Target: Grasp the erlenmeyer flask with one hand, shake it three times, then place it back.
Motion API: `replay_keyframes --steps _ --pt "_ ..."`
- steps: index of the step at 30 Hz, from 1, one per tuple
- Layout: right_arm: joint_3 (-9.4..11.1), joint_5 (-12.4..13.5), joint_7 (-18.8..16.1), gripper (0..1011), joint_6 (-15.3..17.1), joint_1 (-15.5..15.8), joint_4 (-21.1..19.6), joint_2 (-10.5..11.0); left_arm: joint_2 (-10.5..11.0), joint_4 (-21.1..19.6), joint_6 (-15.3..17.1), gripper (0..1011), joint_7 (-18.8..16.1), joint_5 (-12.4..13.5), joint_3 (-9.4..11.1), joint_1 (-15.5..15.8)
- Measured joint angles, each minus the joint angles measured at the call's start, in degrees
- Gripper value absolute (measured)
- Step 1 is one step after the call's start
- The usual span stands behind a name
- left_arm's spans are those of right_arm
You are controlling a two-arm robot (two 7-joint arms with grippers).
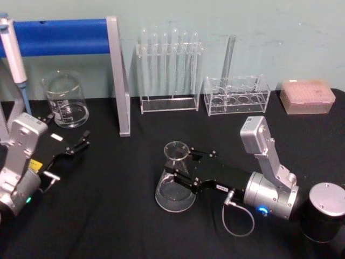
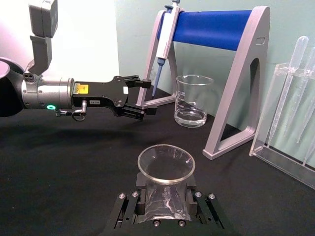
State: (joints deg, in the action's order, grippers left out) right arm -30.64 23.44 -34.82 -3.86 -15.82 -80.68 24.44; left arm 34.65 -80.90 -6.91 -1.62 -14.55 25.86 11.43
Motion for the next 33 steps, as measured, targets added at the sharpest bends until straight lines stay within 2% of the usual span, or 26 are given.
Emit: replay_keyframes --steps 25,30,33 --pt "-0.01 -0.1 0.09 451 -0.05 0.02 0.03 -0.02 0.0 0.0 0.0 1001 0.0 0.0 0.0 0.0" --pt "-0.01 -0.19 0.08 593 -0.02 0.03 0.08 -0.01 0.0 0.0 0.0 1001 0.0 0.0 0.0 0.0" --pt "-0.02 -0.2 0.08 733 -0.03 0.03 0.08 -0.02 0.0 0.0 0.0 1001 0.0 0.0 0.0 0.0"
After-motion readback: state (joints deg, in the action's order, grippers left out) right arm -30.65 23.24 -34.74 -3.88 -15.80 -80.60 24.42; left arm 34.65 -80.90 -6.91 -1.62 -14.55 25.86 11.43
